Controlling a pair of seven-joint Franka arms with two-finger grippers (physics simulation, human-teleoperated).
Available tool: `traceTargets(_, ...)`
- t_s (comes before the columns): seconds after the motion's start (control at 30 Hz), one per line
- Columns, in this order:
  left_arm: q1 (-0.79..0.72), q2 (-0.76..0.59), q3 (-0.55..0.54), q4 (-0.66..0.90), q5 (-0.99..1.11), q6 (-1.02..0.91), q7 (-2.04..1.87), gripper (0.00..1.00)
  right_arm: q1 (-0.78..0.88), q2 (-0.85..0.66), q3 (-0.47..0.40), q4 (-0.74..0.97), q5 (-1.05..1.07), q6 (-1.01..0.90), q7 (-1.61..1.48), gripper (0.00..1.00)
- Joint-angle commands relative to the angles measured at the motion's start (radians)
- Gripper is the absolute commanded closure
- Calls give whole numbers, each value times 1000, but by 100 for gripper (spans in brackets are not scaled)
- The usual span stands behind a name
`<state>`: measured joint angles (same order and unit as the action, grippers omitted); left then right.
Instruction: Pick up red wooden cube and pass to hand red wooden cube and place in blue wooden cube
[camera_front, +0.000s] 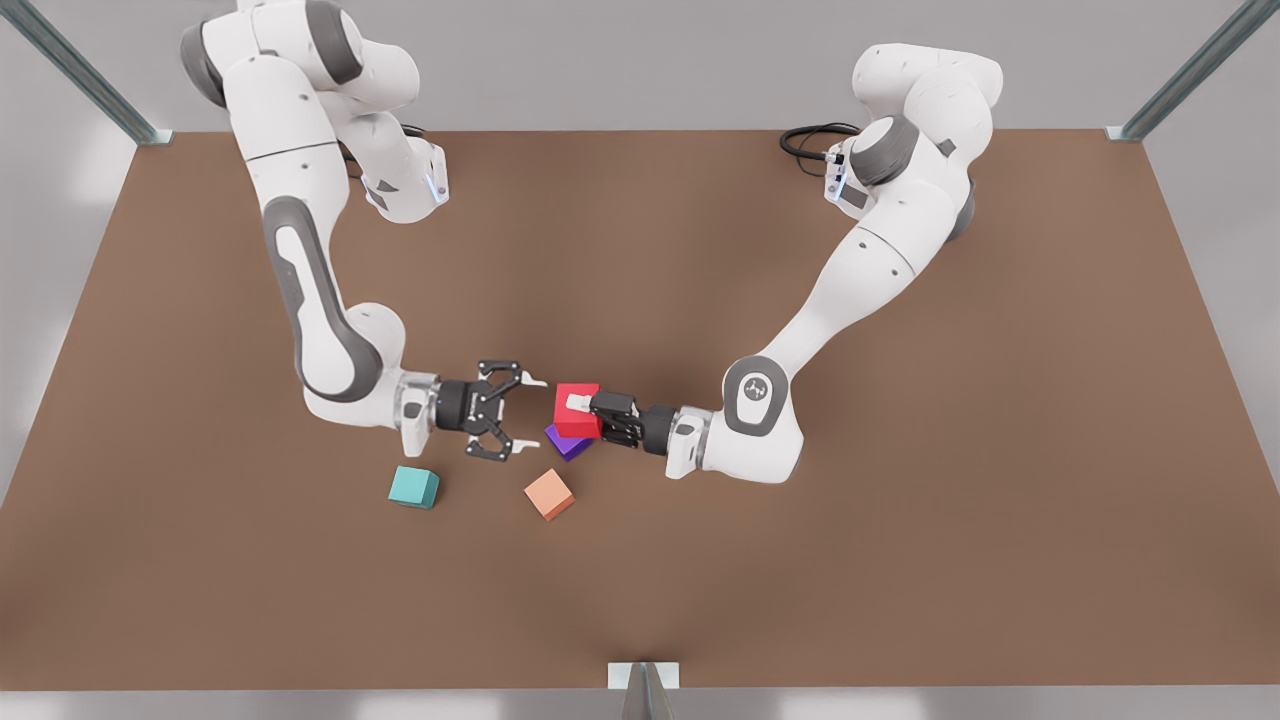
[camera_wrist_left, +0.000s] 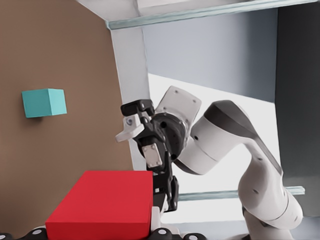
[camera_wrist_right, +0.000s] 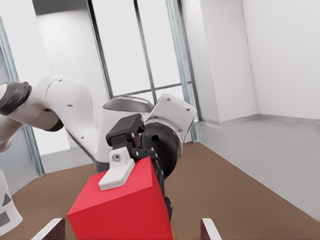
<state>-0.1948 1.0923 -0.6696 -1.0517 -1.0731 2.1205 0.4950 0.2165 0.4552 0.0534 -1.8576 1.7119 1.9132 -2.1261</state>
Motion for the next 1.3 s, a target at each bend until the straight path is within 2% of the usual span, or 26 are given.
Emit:
traceTargets(0.0,0,-2,-1,-2,-19,-7,63,41,1,4,0,6,6,10,-77,0)
traceTargets(0.8,-5,-3,-2,-4,-21,4,48,41,18,-21,2,-41,5,10,-77,0)
traceTargets(1.27,-6,-3,-5,-4,-21,12,22,41,26,33,66,17,29,79,-66,0)
